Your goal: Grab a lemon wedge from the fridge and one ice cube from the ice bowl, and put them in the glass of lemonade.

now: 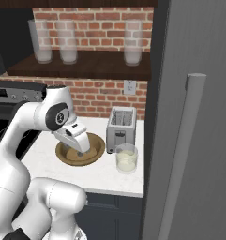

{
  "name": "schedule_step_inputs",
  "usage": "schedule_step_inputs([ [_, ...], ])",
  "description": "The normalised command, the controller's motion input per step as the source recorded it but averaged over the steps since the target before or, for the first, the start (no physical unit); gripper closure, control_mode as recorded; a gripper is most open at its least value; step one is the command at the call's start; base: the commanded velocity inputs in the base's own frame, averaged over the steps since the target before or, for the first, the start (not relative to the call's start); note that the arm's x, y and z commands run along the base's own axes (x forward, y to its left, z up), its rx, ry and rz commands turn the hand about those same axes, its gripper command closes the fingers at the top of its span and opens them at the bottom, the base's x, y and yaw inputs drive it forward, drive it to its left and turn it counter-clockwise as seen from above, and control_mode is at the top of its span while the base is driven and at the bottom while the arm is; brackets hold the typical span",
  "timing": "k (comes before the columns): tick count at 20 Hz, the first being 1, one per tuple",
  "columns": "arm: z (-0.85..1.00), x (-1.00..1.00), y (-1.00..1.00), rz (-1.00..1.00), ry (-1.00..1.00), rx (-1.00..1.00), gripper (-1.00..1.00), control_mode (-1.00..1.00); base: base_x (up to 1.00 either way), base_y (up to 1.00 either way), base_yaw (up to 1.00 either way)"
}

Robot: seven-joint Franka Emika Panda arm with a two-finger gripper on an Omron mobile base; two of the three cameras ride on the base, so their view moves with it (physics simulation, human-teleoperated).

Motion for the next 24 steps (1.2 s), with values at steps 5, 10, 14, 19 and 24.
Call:
schedule_step_inputs([
  [5, 0.22, -0.42, 0.15, 0.17, -0.15, 0.0, -1.0, -1.0, 0.0, 0.0, 0.0],
  [10, 0.18, -0.23, 0.0, 0.03, -0.14, 0.03, -1.0, -1.0, 0.0, 0.0, 0.0],
  [14, 0.02, 0.0, 0.0, 0.0, -0.04, 0.0, -1.0, -1.0, 0.0, 0.0, 0.0],
  [19, 0.0, 0.0, 0.0, 0.0, 0.0, 0.0, -1.0, -1.0, 0.0, 0.0, 0.0],
  [24, 0.0, 0.0, 0.0, 0.0, 0.0, 0.0, -1.0, -1.0, 0.0, 0.0, 0.0],
])
